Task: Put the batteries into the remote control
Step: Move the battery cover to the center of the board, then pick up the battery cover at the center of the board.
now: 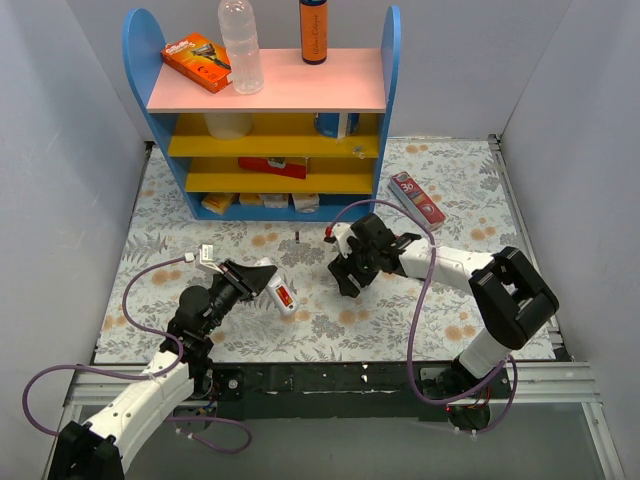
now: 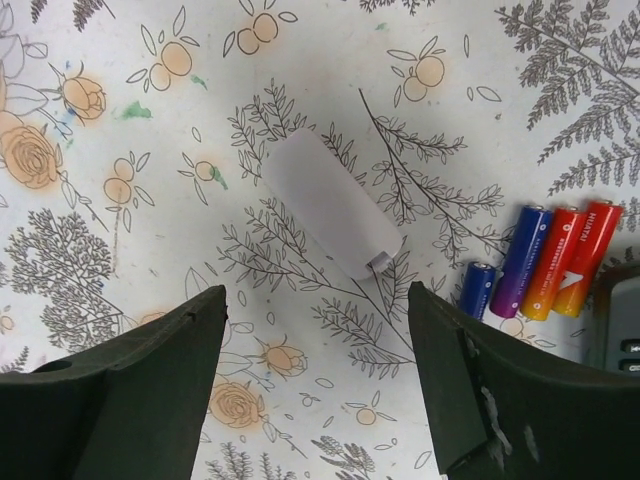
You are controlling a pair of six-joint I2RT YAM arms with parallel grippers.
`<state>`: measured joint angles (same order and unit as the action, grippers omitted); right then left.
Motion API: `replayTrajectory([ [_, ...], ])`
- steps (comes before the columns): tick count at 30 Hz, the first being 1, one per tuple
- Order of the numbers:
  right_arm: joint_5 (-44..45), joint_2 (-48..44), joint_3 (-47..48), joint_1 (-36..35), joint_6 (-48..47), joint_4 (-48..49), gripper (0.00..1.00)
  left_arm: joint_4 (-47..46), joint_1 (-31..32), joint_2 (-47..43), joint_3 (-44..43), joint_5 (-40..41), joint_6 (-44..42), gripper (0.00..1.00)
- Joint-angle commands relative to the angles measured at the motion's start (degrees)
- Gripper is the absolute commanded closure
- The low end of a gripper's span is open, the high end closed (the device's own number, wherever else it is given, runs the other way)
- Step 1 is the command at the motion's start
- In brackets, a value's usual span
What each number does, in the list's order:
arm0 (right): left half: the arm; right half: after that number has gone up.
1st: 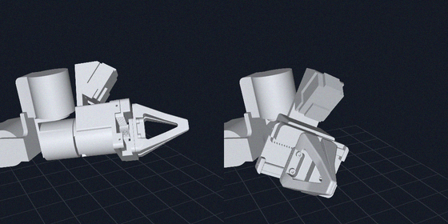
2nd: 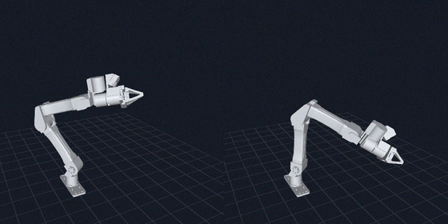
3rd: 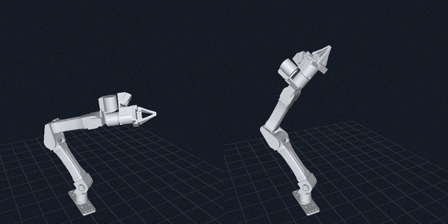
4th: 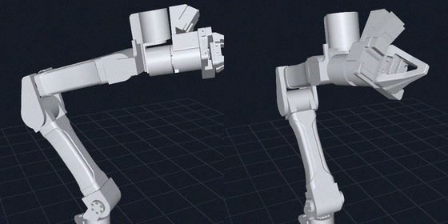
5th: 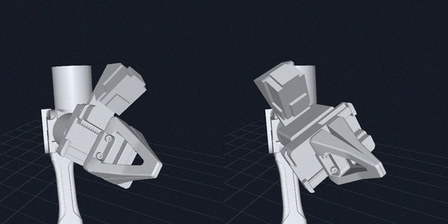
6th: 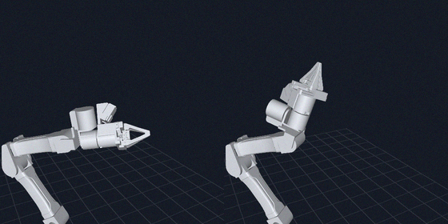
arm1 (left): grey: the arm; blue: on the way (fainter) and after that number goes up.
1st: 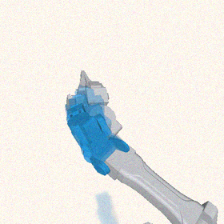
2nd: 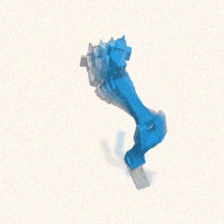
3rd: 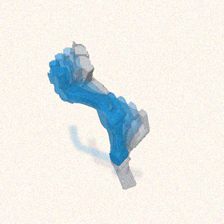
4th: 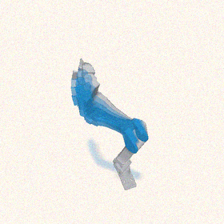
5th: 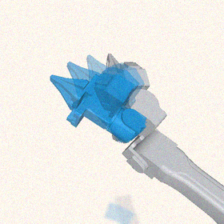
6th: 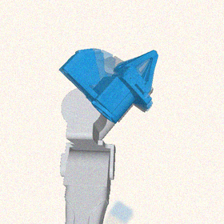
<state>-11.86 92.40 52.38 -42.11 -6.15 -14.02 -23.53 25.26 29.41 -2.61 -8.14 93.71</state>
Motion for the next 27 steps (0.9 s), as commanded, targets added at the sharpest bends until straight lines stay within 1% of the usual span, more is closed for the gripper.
replayTrajectory([
  [1, 0.0, 0.1, 1.4, -0.2, -7.7, 0.8, 0.21, -1.2, 0.1, 0.4, 0.6, 0.0, 0.2, 1.0],
  [8, -3.8, 3.4, 5.2, -0.2, -12.6, 1.1, 0.21, -0.8, 0.1, 0.1, 0.4, 0.1, 0.1, 1.0],
  [13, -4.5, 6.3, 6.9, -0.2, -13.7, -0.7, 0.22, -0.9, 0.1, 0.2, 0.5, 0.0, 0.1, 1.0],
  [19, -5.5, 6.3, 6.0, -0.7, -13.6, -3.4, 0.26, -1.1, 0.1, 0.3, 0.5, -0.1, 0.2, 1.0],
  [21, -5.6, 5.6, 5.5, -1.4, -13.4, -4.0, 0.28, -1.2, 0.2, 0.4, 0.6, -0.1, 0.2, 1.0],
  [24, -5.3, 4.5, 4.0, -2.9, -12.8, -3.8, 0.29, -1.6, 0.1, 0.6, 0.7, -0.2, 0.6, 1.0],
  [26, -3.8, 3.9, 3.0, -4.0, -12.0, -3.5, 0.31, -1.6, 0.2, 0.6, 0.7, -0.4, 0.8, 1.0],
  [27, -3.2, 3.8, 2.8, -4.4, -11.7, -3.4, 0.35, -1.5, 0.1, 0.5, 0.7, -0.4, 0.7, 1.0],
])
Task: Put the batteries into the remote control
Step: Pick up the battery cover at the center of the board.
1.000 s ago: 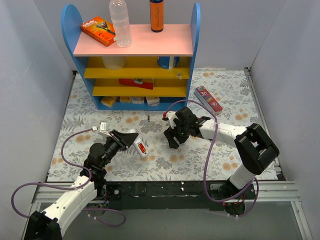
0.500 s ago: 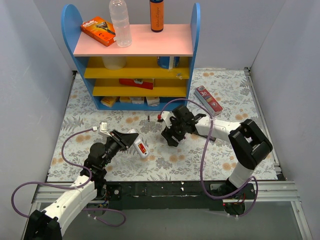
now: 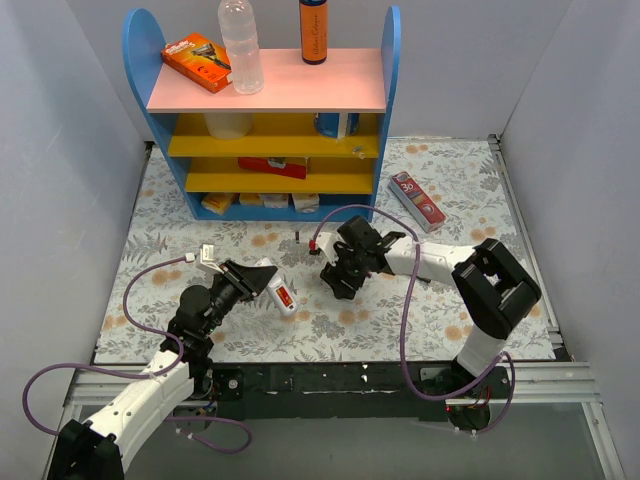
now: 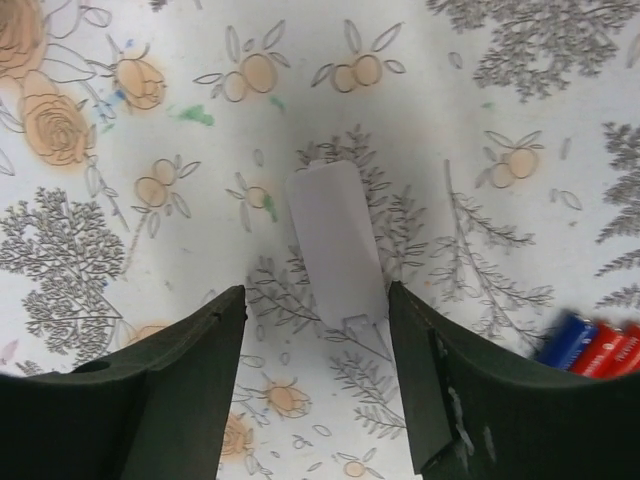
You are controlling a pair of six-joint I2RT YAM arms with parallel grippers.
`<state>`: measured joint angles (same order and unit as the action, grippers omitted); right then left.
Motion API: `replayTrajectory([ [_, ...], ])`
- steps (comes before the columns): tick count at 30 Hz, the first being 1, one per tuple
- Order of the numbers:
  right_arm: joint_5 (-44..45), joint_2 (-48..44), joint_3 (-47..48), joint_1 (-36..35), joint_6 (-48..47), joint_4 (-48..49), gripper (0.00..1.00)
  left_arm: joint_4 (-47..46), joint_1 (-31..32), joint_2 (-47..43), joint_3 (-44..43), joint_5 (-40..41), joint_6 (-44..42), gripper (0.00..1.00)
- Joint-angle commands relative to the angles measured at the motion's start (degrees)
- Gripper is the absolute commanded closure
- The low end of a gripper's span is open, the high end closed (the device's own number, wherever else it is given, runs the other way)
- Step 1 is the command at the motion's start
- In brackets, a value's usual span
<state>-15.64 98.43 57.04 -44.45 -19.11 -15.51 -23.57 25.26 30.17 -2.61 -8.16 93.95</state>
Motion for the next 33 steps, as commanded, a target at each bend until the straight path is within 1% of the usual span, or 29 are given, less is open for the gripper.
replayTrajectory([
  [1, 1.0, -2.5, -2.2, -2.7, 1.4, -1.4, 0.36, -1.6, 0.2, -0.4, 0.8, -0.4, 0.6, 1.0],
  [3, 2.8, -2.9, -3.1, -2.9, 2.4, -0.7, 0.42, -1.4, 0.1, -0.6, 0.8, -0.4, 0.7, 1.0],
  [4, 3.4, -3.1, -3.5, -3.4, 2.8, -0.1, 0.42, -1.2, 0.1, -0.7, 0.8, -0.3, 0.8, 1.0],
  [7, 5.5, -3.6, -4.7, -4.0, 4.4, 2.1, 0.48, -1.0, 0.1, -0.8, 0.9, 0.0, 1.1, 1.0],
  [12, 8.3, -4.7, -6.3, -5.5, 5.8, 6.0, 0.48, -1.4, 0.1, -1.2, 1.6, 0.5, 2.7, 1.0],
  [17, 9.3, -3.3, -6.1, -6.5, 5.1, 5.8, 0.49, -1.8, 0.1, -1.3, 2.2, 0.8, 4.3, 1.0],
  [20, 9.7, -3.0, -6.1, -6.9, 4.8, 5.5, 0.51, -2.4, 0.1, -1.3, 2.3, 0.9, 5.1, 1.0],
  [22, 9.7, -2.8, -6.1, -7.0, 4.7, 5.4, 0.54, -2.6, 0.1, -1.2, 2.4, 1.1, 5.7, 1.0],
  [24, 9.8, -3.0, -6.1, -7.1, 4.5, 5.5, 0.59, -3.0, 0.1, -1.0, 2.4, 1.2, 6.9, 1.0],
  [25, 9.9, -3.0, -6.1, -7.3, 4.5, 5.3, 0.6, -3.3, 0.1, -1.0, 3.1, 1.5, 7.3, 1.0],
  [27, 10.0, -3.3, -5.9, -7.5, 4.3, 5.2, 0.67, -4.2, 0.2, -0.9, 3.8, 1.7, 8.5, 1.0],
  [31, 10.5, -4.3, -5.9, -7.9, 4.3, 4.9, 0.68, -4.9, 0.2, -0.1, 4.4, 1.8, 9.8, 1.0],
  [32, 10.5, -4.9, -5.8, -8.0, 4.4, 4.8, 0.71, -5.0, 0.2, 0.0, 4.4, 2.0, 10.1, 1.0],
  [33, 10.5, -5.2, -5.7, -8.0, 4.5, 4.7, 0.72, -5.1, 0.1, 0.0, 4.6, 2.2, 10.5, 1.0],
])
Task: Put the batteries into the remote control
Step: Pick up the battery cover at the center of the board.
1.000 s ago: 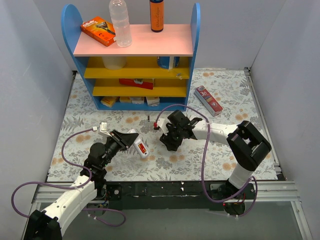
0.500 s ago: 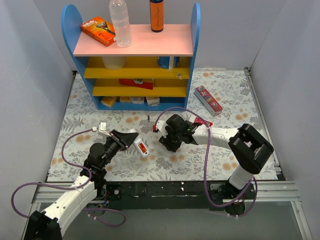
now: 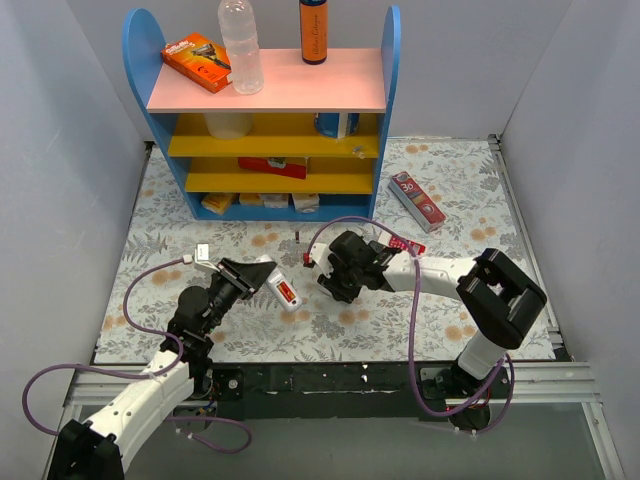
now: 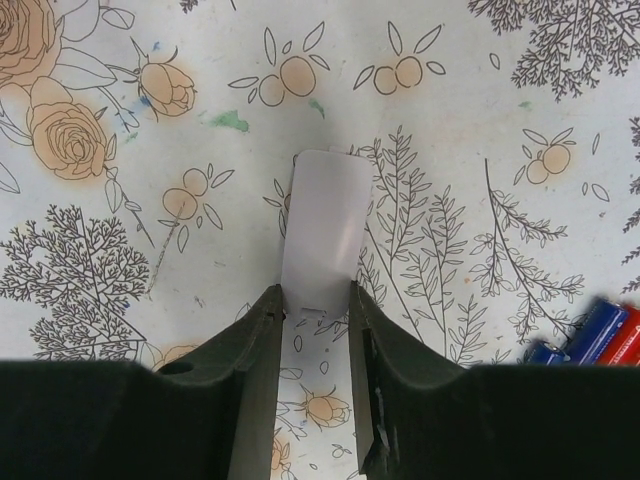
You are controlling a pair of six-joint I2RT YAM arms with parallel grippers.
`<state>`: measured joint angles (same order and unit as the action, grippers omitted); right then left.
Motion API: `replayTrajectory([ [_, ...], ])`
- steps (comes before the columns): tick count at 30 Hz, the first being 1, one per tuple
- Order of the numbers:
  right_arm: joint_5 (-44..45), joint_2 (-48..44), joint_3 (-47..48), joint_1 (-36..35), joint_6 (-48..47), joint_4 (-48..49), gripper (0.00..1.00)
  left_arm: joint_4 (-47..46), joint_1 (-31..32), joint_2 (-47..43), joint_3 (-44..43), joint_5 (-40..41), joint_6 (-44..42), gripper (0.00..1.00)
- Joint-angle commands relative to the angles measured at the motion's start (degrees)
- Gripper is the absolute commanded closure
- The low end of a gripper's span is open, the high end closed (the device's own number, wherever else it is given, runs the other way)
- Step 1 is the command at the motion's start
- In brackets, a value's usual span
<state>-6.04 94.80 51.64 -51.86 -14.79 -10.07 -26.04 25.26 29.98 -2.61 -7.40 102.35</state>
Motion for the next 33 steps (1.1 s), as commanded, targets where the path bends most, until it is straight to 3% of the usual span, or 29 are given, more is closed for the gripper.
replayTrajectory([
  [1, 0.9, -1.9, -0.1, -0.8, 0.4, -1.0, 0.72, -2.8, 0.1, 0.3, 4.7, 1.4, 2.5, 1.0],
  [20, 0.6, -14.7, 9.7, -1.8, 5.9, -14.7, 0.75, -5.8, 0.1, 3.7, 7.8, 5.9, 10.1, 1.0],
  [33, 2.1, -8.9, 28.0, -6.8, 11.8, -27.1, 0.74, -15.4, 0.2, 13.6, 8.1, 6.6, 9.5, 1.0],
])
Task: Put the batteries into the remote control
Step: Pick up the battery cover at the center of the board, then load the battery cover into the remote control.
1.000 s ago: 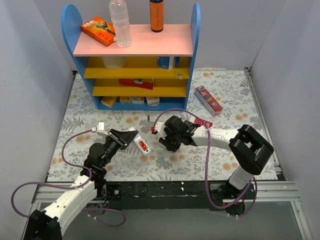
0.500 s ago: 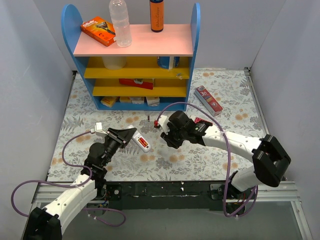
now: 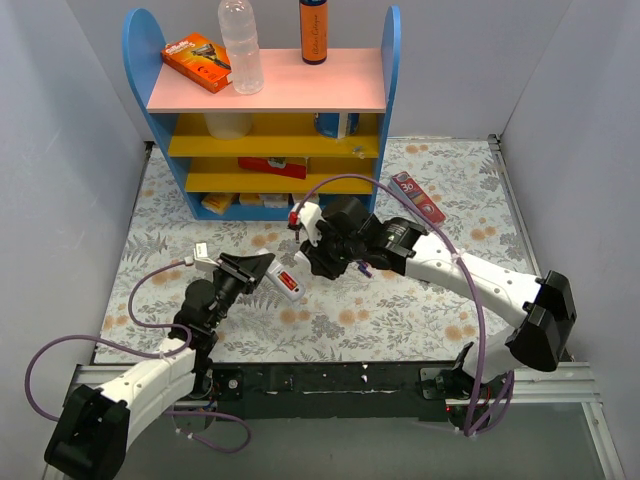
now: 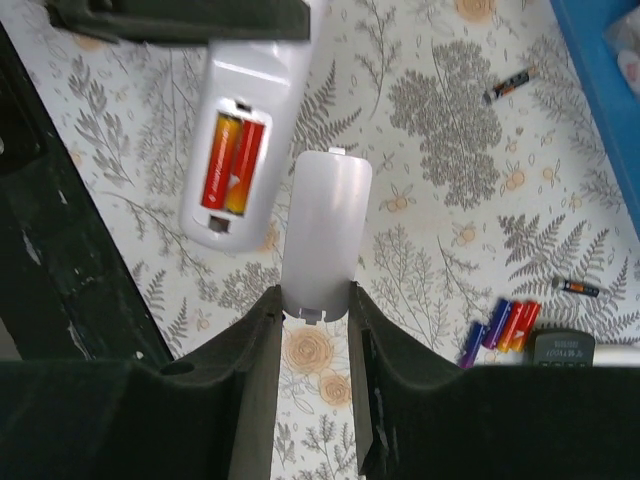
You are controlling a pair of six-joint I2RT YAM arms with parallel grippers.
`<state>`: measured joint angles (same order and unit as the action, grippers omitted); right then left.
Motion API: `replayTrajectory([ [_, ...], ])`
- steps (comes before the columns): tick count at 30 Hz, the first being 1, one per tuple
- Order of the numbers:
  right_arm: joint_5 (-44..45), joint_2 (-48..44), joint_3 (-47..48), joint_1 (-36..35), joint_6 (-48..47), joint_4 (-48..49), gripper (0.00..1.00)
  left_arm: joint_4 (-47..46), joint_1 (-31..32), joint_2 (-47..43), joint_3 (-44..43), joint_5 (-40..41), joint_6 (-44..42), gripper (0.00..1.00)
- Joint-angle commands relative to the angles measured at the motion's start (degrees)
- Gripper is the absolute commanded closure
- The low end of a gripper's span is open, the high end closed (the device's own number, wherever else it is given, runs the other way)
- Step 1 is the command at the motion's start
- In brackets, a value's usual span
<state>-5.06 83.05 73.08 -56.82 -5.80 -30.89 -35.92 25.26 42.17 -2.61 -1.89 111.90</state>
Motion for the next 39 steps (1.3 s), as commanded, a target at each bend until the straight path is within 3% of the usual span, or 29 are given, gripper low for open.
replayTrajectory([
  [1, 1.6, 4.4, 9.5, -2.3, 3.3, -7.3, 0.74, -6.3, 0.2, 1.7, 8.1, 1.2, -0.4, 1.0],
  [14, 2.9, 14.3, 22.2, -6.4, 5.2, -15.2, 0.74, -5.9, 0.1, -0.1, 7.8, 4.1, -4.0, 1.0],
  [39, 4.9, 19.3, 27.4, -8.3, 5.4, -18.5, 0.74, -2.8, 0.2, -1.5, 7.2, 5.8, -3.4, 1.0],
])
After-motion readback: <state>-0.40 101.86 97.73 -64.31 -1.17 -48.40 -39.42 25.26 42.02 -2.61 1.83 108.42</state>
